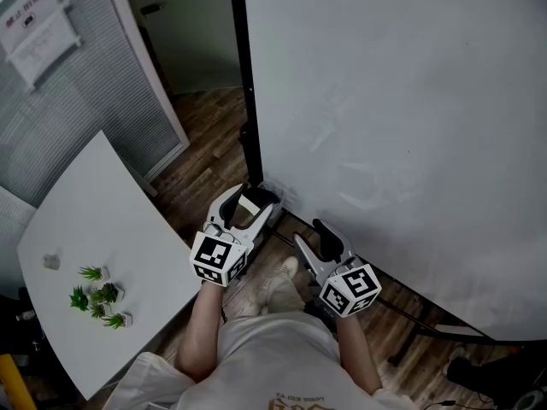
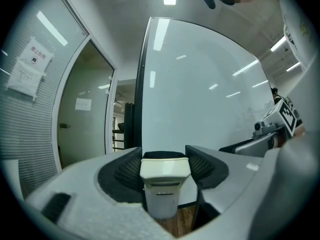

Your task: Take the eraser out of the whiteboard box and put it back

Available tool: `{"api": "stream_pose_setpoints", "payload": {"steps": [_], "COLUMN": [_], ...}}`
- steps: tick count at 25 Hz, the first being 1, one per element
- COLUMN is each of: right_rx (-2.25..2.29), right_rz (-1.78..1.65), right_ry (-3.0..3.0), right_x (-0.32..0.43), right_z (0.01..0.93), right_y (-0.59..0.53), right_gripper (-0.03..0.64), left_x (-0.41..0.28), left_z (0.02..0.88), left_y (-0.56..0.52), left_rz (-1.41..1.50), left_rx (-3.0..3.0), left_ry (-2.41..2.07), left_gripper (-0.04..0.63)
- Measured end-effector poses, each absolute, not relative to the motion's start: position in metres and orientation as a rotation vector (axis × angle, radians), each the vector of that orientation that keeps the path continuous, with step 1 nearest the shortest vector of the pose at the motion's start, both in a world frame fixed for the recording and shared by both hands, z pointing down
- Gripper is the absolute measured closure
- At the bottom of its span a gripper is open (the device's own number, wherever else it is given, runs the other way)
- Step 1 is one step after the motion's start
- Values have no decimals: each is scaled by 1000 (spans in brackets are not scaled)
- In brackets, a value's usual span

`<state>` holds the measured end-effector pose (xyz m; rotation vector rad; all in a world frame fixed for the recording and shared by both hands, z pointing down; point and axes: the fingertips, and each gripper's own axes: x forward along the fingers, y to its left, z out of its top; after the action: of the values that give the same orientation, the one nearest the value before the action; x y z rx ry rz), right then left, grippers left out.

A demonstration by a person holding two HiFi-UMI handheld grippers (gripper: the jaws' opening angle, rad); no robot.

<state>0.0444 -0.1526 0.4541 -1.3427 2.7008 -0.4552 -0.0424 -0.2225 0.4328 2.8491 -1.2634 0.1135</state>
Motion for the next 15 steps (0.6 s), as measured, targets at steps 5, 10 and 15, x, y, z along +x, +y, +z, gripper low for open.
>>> {"api": "stream_pose_setpoints", "payload": {"steps": [5, 10, 15], "right_rx": [-1339, -1335, -1325], "right_rz": [-441, -428, -415], "right_ry": [2702, 2708, 2717], "right_x": [41, 37, 33], "right_z": [451, 447, 445], "right_y": [-151, -149, -147], "right_gripper": [394, 394, 396], "left_x": [-46, -47, -48], "left_z": [426, 417, 412], "left_y": [-218, -212, -207], "left_rz": [86, 65, 48], "left_rx": [2853, 2868, 2881], "left_ry": [-1266, -1275, -1279], "left_gripper": [325, 325, 325]}}
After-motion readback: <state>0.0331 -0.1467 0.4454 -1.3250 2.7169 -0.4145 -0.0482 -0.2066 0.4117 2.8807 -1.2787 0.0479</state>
